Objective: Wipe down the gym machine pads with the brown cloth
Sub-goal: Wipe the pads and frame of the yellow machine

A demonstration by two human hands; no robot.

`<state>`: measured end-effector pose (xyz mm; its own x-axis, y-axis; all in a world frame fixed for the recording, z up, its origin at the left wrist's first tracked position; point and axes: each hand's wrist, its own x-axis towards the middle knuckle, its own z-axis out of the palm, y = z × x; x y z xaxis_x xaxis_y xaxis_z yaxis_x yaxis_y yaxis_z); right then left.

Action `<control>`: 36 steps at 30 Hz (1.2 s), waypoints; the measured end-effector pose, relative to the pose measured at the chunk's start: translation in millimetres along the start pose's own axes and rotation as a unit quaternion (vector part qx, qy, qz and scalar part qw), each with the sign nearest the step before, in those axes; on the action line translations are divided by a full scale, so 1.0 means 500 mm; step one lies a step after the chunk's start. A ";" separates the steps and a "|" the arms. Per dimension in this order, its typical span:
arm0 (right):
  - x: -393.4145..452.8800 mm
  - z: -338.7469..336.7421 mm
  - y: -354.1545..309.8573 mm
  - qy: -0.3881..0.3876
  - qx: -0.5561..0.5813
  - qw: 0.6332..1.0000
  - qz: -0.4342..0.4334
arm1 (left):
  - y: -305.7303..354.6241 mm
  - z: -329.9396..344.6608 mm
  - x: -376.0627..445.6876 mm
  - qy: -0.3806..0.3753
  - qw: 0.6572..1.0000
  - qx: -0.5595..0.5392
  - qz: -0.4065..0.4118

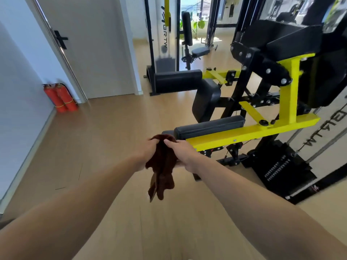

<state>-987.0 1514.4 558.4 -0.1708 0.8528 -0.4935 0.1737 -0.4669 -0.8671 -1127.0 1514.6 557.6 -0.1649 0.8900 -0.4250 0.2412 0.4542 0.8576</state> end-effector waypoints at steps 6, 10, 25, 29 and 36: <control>0.207 0.016 -0.150 -0.031 -0.103 0.993 -0.044 | 0.132 -0.072 0.212 0.024 0.999 -0.035 -0.001; 0.336 -0.003 -0.211 -0.003 -0.212 0.972 -0.096 | 0.187 -0.109 0.373 -0.068 0.997 0.001 0.032; 0.595 -0.248 -0.441 0.416 -0.256 0.870 -0.073 | 0.460 0.077 0.794 -0.383 0.902 0.031 0.195; 0.650 -0.311 -0.443 0.596 -0.355 0.713 -0.104 | 0.508 0.179 0.875 -0.393 0.835 0.189 0.337; 0.781 -0.339 -0.317 0.456 -0.558 0.692 0.038 | 0.515 0.278 1.016 -0.246 0.844 0.185 0.439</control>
<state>-917.1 1961.0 514.6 0.4749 0.8661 0.1562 0.8766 -0.4813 0.0032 -1015.8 2089.2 522.3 0.6271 0.7577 0.1807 0.3612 -0.4884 0.7944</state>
